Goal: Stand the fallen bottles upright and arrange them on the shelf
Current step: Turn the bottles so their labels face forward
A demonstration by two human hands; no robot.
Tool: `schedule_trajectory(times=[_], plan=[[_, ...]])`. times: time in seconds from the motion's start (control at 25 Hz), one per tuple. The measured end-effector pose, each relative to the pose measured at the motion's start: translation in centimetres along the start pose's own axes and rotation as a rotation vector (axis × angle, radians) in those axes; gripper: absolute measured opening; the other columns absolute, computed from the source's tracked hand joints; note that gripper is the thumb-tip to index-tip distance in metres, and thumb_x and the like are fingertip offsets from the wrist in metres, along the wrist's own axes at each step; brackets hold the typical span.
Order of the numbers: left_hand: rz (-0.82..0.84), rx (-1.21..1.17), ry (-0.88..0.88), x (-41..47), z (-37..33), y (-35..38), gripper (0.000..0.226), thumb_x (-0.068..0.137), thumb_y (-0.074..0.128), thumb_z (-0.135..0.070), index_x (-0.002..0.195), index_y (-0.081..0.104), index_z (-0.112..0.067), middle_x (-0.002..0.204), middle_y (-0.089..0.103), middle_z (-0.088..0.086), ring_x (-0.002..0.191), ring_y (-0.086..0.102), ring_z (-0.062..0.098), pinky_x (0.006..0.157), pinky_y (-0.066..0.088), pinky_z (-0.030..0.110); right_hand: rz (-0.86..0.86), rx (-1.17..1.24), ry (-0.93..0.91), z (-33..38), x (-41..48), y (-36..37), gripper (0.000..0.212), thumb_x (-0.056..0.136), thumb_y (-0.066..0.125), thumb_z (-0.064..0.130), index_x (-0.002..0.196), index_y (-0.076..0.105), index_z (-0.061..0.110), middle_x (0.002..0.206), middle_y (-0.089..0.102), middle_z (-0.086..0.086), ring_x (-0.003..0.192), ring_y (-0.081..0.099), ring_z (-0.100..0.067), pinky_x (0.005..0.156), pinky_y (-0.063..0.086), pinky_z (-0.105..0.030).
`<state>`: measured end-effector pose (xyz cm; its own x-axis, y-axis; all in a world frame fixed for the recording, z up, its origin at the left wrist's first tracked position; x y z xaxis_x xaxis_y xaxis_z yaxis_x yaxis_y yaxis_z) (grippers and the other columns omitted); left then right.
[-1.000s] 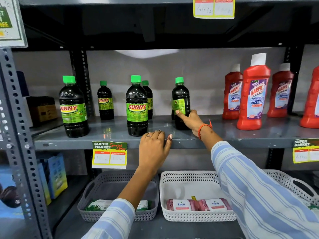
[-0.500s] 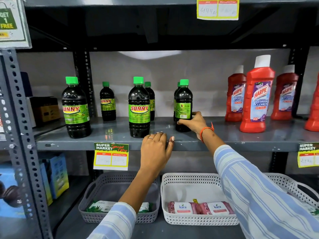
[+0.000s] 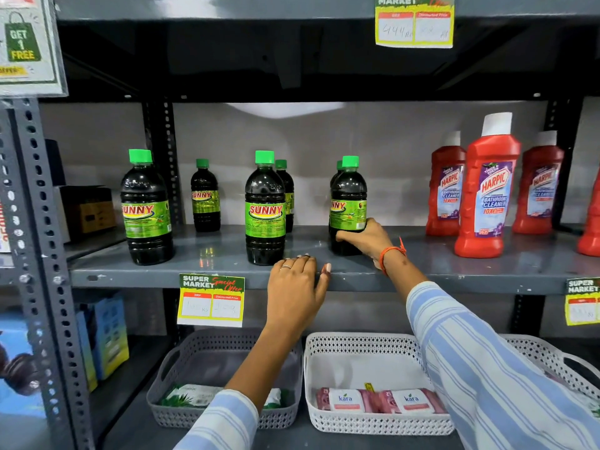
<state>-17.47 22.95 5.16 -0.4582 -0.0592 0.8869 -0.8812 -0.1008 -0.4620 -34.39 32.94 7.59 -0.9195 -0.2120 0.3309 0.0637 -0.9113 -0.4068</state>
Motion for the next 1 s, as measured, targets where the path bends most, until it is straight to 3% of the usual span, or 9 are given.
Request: schedule_trajectory(times=[0.08,0.2,0.36,0.56,0.68,0.76,0.88,1.0], plan=[[0.003,-0.002,0.001,-0.1,0.1,0.1,0.046,0.095,0.034,-0.039,0.079,0.063,-0.009,0.076,0.069,0.006,0.069,0.062,0.026,0.070,0.044,0.037,0.030,0.024,-0.005,0.2,0.0,0.3,0.032,0.056,0.073,0.040,0.081,0.071,0.020,0.089,0.074,-0.003,0.090,0.067,-0.022,0.081,0.053,-0.030],[0.003,-0.001,0.003,-0.1,0.0,0.1,0.046,0.095,0.034,-0.039,0.079,0.064,-0.009,0.077,0.069,0.007,0.069,0.062,0.027,0.071,0.046,0.036,-0.004,0.033,0.001,0.0,0.5,0.3,0.063,0.045,0.078,0.056,0.095,0.067,0.019,0.096,0.073,-0.002,0.092,0.068,-0.020,0.086,0.055,-0.033],[-0.005,0.005,0.007,-0.1,-0.1,0.0,0.046,0.095,0.034,-0.039,0.080,0.065,-0.008,0.077,0.070,0.007,0.070,0.063,0.027,0.070,0.047,0.035,-0.018,0.013,0.008,-0.7,1.0,0.2,0.079,0.040,0.084,0.058,0.103,0.062,0.015,0.093,0.072,0.000,0.090,0.068,-0.019,0.087,0.056,-0.036],[0.003,0.014,0.004,-0.1,0.0,0.0,0.047,0.095,0.033,-0.040,0.082,0.066,-0.008,0.080,0.070,0.007,0.071,0.063,0.027,0.072,0.047,0.036,0.017,-0.021,0.001,-1.7,2.7,0.9,0.072,0.041,0.072,0.061,0.100,0.067,0.021,0.095,0.074,-0.001,0.091,0.069,-0.021,0.088,0.058,-0.042],[0.002,0.014,0.005,-0.1,-0.1,0.0,0.047,0.095,0.033,-0.040,0.082,0.066,-0.008,0.079,0.071,0.007,0.071,0.063,0.026,0.072,0.046,0.035,0.002,-0.020,-0.009,-2.0,2.9,0.7,0.093,0.030,0.078,0.069,0.109,0.063,0.022,0.106,0.070,-0.003,0.096,0.067,-0.022,0.089,0.057,-0.040],[0.017,0.006,0.018,-0.1,-0.4,0.2,0.047,0.095,0.033,-0.039,0.082,0.066,-0.008,0.081,0.071,0.008,0.072,0.064,0.027,0.072,0.047,0.036,-0.004,-0.016,0.003,-1.8,1.9,0.1,0.100,0.031,0.081,0.064,0.114,0.058,0.015,0.106,0.069,-0.005,0.098,0.066,-0.024,0.091,0.056,-0.042],[0.016,0.010,0.011,-0.1,-0.1,0.2,0.048,0.095,0.034,-0.039,0.084,0.067,-0.007,0.083,0.072,0.009,0.073,0.064,0.027,0.073,0.048,0.036,0.014,-0.005,-0.007,-0.9,0.9,-0.1,0.086,0.040,0.083,0.052,0.112,0.058,0.014,0.104,0.070,-0.006,0.099,0.066,-0.025,0.091,0.055,-0.042],[0.015,0.010,0.005,0.0,0.1,0.1,0.047,0.095,0.034,-0.039,0.084,0.067,-0.007,0.082,0.071,0.009,0.073,0.064,0.028,0.073,0.047,0.037,0.047,-0.006,-0.046,0.0,0.6,0.0,0.055,0.045,0.082,0.048,0.092,0.071,0.022,0.099,0.075,-0.007,0.095,0.069,-0.026,0.091,0.056,-0.042]])
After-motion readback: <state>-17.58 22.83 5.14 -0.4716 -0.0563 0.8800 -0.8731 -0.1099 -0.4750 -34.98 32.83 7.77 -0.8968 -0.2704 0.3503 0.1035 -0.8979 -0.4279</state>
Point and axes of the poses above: each hand's wrist, its own x-axis towards the middle knuckle, its own y-axis out of the palm, z = x × y, the point moved 9 cm from there along x, towards the middle knuckle
